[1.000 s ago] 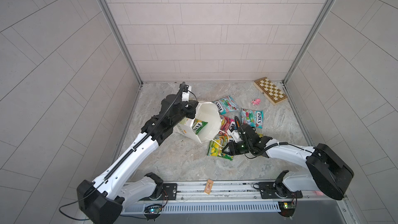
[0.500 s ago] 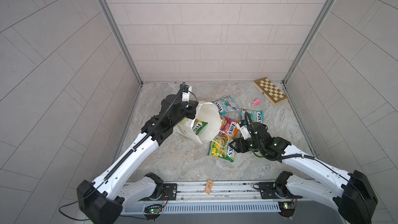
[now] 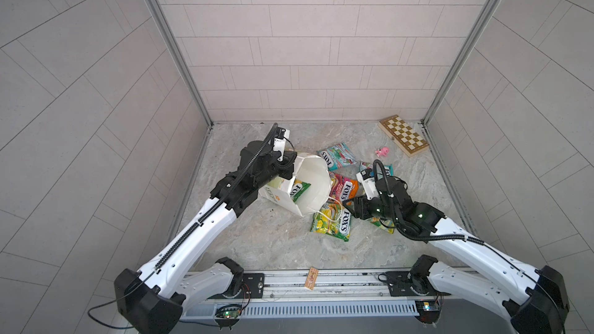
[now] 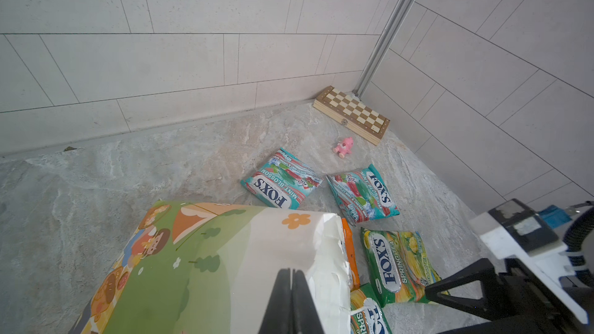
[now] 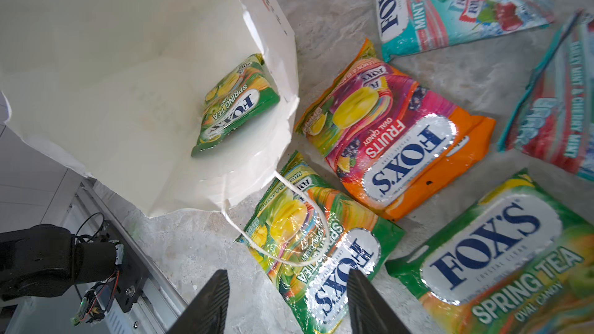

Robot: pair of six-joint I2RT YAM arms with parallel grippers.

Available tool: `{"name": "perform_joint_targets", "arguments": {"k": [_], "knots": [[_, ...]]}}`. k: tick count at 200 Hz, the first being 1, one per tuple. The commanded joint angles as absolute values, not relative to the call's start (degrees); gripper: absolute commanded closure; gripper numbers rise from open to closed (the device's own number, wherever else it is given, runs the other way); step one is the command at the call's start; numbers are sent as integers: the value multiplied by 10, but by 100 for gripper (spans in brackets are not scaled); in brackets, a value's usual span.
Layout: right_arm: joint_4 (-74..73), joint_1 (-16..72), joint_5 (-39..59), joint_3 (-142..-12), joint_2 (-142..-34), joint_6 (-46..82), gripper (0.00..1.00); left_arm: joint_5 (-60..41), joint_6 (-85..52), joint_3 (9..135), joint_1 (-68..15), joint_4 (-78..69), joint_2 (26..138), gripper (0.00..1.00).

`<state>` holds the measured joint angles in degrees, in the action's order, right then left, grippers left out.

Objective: Take the snacks out of the paper bag
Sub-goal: 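Reach the open right gripper back into the bag toward the last green packet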

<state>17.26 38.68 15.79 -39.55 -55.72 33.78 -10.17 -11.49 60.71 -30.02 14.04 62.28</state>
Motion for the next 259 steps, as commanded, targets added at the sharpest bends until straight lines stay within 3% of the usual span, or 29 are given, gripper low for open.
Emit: {"name": "perform_joint_targets", "arguments": {"k": [1, 99, 259], "knots": [[119, 412, 177, -424, -586, 356, 42, -119, -102, 611, -301, 139, 609, 100], [79, 512, 175, -533, -776, 353, 49, -107, -132, 614, -301, 134, 620, 100], [161, 527, 75, -706, -1018, 479, 50, -109, -139, 613, -301, 129, 615, 100]]}}
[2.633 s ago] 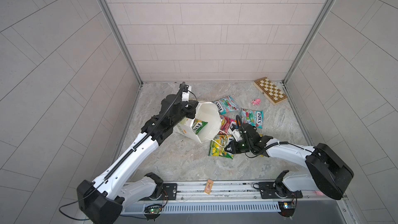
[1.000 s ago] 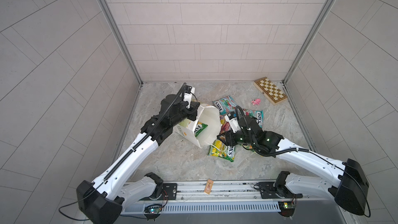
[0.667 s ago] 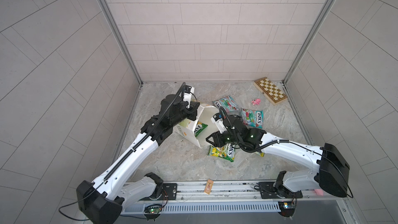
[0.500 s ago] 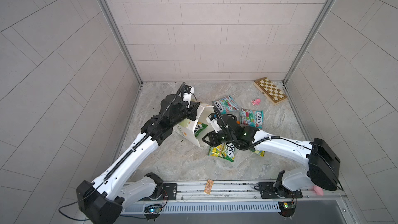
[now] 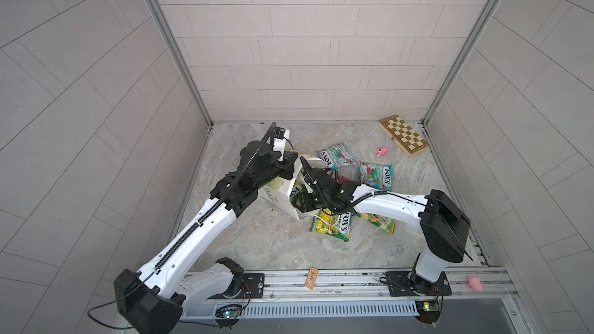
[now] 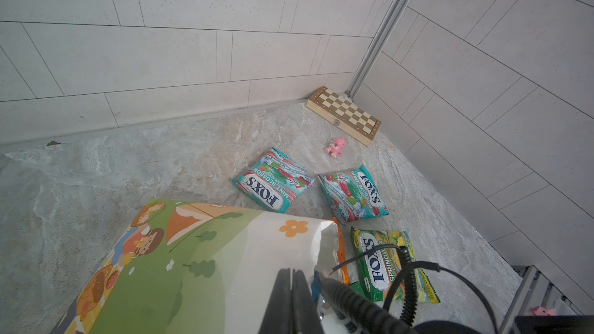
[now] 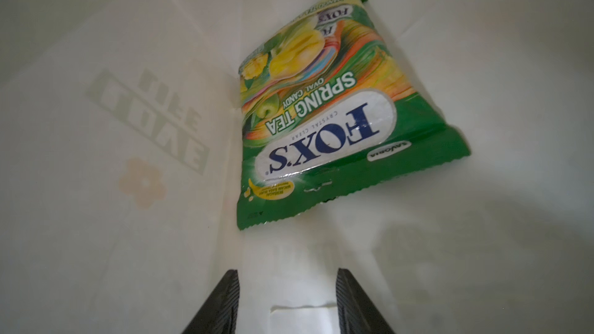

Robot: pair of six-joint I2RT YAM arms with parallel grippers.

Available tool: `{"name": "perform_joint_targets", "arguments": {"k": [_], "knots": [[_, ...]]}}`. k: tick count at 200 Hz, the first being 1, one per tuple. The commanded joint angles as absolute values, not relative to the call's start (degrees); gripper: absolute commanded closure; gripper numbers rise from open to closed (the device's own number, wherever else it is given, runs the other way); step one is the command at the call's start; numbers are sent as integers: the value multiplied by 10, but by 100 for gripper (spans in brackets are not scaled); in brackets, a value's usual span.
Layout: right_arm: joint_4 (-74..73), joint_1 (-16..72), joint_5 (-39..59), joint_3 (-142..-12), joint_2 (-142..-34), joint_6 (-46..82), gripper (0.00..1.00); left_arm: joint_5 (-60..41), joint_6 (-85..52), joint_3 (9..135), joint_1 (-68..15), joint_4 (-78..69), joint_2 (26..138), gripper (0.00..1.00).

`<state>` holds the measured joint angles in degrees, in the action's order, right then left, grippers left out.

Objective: Take the snacks out of the paper bag
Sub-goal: 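Reach the open right gripper back into the bag toward the last green packet, then close the right gripper on the green Spring Tea packet inside the bag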

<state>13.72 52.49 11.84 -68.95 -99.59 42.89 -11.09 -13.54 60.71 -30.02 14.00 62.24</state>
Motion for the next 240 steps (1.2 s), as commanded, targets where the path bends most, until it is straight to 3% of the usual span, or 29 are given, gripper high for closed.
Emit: {"name": "perform_joint_targets", "arguments": {"k": [1, 148, 240], "knots": [[161, 527, 75, -707, -1019, 481, 50, -108, -139, 613, -301, 128, 614, 100], [170, 519, -34, -777, -1097, 594, 49, -161, -169, 584, -301, 60, 596, 100], [94, 515, 41, -799, -1158, 621, 46, -170, -180, 578, -301, 45, 595, 100]]}}
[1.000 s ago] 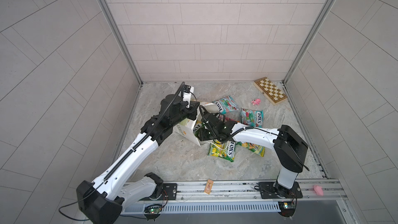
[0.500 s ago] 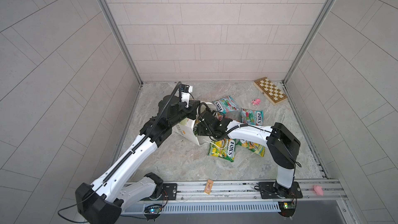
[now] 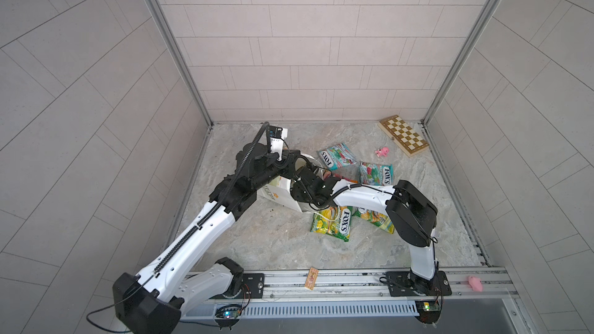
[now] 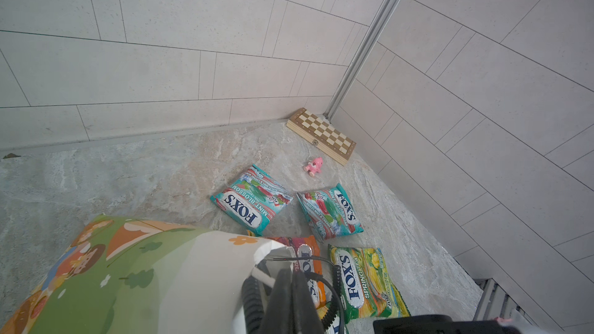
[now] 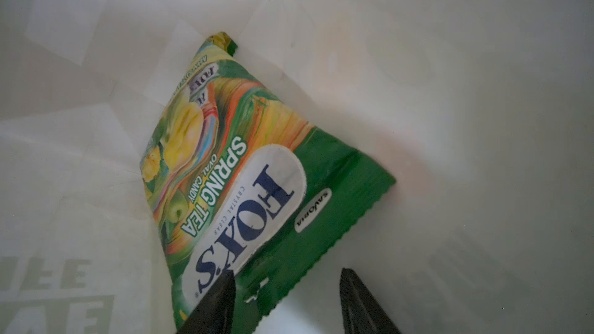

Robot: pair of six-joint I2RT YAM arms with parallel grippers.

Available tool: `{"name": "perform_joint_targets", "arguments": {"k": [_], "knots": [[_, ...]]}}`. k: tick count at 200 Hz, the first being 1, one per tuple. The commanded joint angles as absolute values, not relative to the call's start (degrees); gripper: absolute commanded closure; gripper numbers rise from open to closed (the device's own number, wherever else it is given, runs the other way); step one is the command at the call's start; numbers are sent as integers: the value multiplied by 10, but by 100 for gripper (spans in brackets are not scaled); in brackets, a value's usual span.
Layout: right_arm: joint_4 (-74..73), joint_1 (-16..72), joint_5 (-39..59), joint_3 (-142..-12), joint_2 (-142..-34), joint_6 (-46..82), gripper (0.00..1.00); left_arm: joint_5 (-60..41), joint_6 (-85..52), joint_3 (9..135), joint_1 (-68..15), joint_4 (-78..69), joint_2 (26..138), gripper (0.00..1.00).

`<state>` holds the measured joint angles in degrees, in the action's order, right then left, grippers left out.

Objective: Take the snacks out of the paper bag
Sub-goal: 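Close the right gripper on the green Spring Tea packet inside the bag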

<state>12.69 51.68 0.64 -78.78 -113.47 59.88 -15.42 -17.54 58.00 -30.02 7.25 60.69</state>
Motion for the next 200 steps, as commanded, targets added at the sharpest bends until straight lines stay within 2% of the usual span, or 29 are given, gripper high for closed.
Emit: {"name": "perform_joint_targets", "arguments": {"k": [1, 52, 85, 107, 124, 200], "knots": [[92, 514, 42, -799, -1159, 623, 46, -170, -181, 578, -301, 45, 595, 100], [-19, 514, 82, -792, -1184, 670, 53, -178, -188, 578, -301, 40, 599, 100], [-102, 514, 90, -779, -1195, 701, 71, -177, -189, 577, -301, 40, 598, 100], [-128, 513, 88, -774, -1197, 708, 90, -175, -186, 576, -301, 40, 597, 100], [-146, 513, 84, -762, -1189, 706, 100, -167, -182, 576, -301, 43, 595, 100], [-155, 512, 87, -696, -1107, 648, 100, -73, -165, 587, -301, 90, 599, 100]]}}
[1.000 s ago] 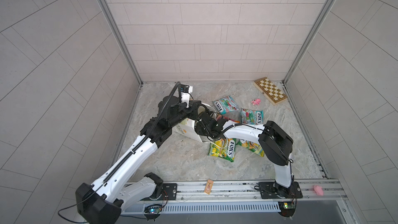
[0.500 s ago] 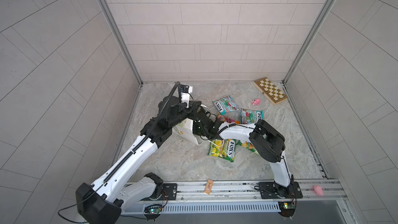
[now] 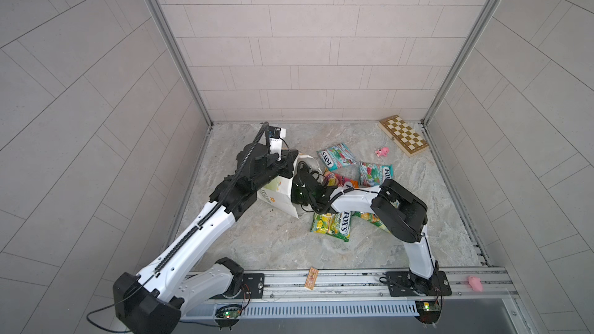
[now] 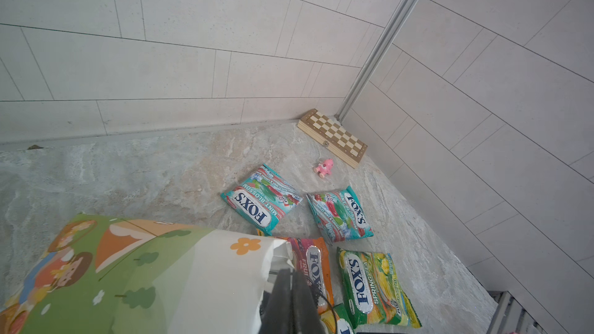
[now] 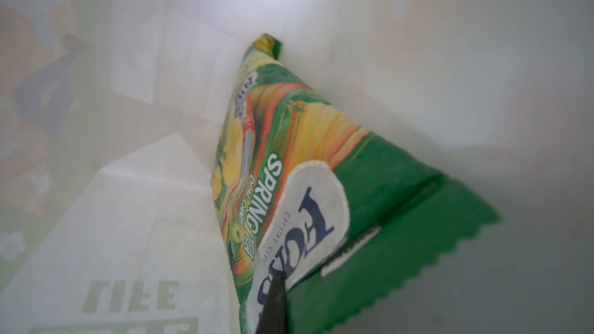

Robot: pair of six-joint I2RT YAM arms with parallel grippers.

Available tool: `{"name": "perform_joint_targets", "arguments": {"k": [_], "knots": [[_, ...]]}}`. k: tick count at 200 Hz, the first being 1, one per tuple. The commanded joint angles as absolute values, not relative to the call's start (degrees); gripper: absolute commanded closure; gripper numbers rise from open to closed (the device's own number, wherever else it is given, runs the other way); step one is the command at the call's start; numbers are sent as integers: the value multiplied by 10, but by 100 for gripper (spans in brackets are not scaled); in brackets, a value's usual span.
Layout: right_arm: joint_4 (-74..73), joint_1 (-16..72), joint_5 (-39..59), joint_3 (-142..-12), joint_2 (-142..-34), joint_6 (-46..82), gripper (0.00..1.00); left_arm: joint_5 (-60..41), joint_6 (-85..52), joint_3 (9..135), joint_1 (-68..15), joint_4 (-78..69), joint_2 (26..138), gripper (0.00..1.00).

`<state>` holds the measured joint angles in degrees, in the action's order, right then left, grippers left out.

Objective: Take the snacks out of the paper bag
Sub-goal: 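Close the right gripper on the green Spring Tea packet inside the bag, then lift the green packet out of the bag with the right gripper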

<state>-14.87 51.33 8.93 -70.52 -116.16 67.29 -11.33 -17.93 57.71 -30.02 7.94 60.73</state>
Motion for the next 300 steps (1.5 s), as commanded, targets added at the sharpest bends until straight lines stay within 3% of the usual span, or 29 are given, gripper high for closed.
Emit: {"name": "perform_joint_targets", "arguments": {"k": [1, 102, 300], "knots": [[-153, 512, 86, -696, -1106, 647, 100, -72, -165, 588, -301, 90, 600, 100], [-94, 498, 68, -603, -956, 570, 100, -53, -161, 587, -301, 94, 598, 100], [15, 489, 112, -604, -732, 388, 100, -47, -160, 588, -301, 99, 601, 100]]}}
